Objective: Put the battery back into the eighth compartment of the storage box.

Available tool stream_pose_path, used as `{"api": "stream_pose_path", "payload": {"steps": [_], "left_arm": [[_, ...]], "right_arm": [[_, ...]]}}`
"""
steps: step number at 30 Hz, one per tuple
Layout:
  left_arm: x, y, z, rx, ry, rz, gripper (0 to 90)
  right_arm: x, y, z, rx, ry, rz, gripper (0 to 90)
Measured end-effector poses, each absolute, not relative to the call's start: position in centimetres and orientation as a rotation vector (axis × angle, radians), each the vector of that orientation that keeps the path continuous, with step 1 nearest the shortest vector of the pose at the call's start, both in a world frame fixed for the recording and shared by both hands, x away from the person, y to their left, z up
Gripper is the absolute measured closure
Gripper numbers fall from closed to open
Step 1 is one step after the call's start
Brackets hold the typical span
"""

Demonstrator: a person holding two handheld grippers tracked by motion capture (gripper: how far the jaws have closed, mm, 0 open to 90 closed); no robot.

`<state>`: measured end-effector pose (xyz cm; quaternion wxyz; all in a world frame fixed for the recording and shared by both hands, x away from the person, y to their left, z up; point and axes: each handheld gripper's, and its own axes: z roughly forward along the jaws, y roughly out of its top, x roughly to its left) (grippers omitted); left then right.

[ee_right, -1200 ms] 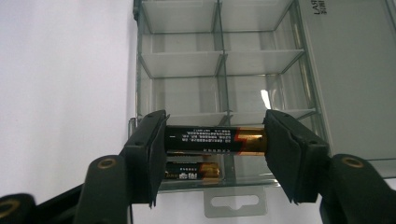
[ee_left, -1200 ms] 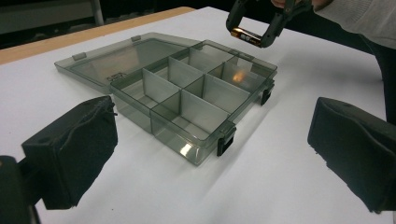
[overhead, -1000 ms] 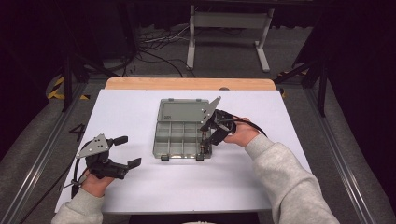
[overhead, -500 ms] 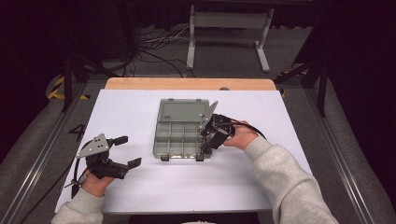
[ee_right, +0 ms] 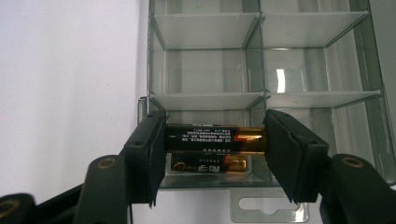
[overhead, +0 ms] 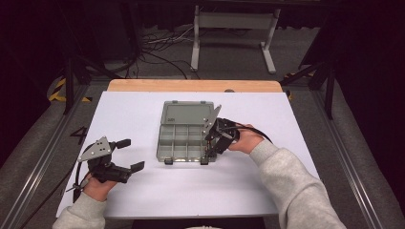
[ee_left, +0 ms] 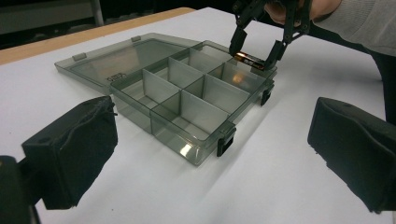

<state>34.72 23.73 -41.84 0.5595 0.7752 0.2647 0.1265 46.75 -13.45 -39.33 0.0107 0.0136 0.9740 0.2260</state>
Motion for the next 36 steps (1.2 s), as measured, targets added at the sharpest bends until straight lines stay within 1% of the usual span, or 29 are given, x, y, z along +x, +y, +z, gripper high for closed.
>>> {"api": "stream_pose_path", "payload": {"steps": [17, 21, 23, 24, 26, 29, 30, 33, 34, 36], "left_arm": [[34.7, 23.7, -41.8, 1.829, 0.625, 0.299, 2.2], [34.7, 23.7, -41.8, 1.832, 0.624, 0.297, 2.2], [34.8, 23.8, -41.9, 1.832, 0.625, 0.301, 2.2], [34.8, 23.8, -41.9, 1.831, 0.622, 0.308, 2.1], [35.0, 23.9, -42.0, 1.822, 0.636, 0.322, 1.9], [35.2, 23.9, -42.0, 1.816, 0.639, 0.305, 2.1], [35.3, 23.9, -42.1, 1.815, 0.651, 0.329, 2.1], [35.7, 24.0, -41.8, 1.806, 0.685, 0.353, 2.6], [35.9, 24.0, -41.8, 1.805, 0.694, 0.343, 2.7], [36.3, 24.1, -41.7, 1.820, 0.728, 0.328, 2.7]], "right_arm": [[46.5, -13.4, -39.5, 0.040, 3.047, 0.682, 41.3], [46.4, -13.3, -39.6, 0.037, 3.040, 0.673, 40.0], [46.3, -13.4, -39.4, 0.050, 3.031, 0.681, 35.5], [46.3, -13.4, -39.3, 0.044, 3.015, 0.682, 34.8], [46.3, -13.7, -39.1, 0.054, 3.013, 0.690, 38.9], [46.1, -14.1, -38.5, 0.065, 3.001, 0.719, 49.8], [46.1, -14.1, -38.5, 0.065, 3.001, 0.719, 49.8], [45.6, -14.8, -37.6, 0.089, 2.978, 0.783, 64.1], [45.4, -15.2, -37.4, 0.092, 2.965, 0.809, 71.1], [45.0, -15.6, -37.1, 0.114, 2.940, 0.823, 79.5]]}}
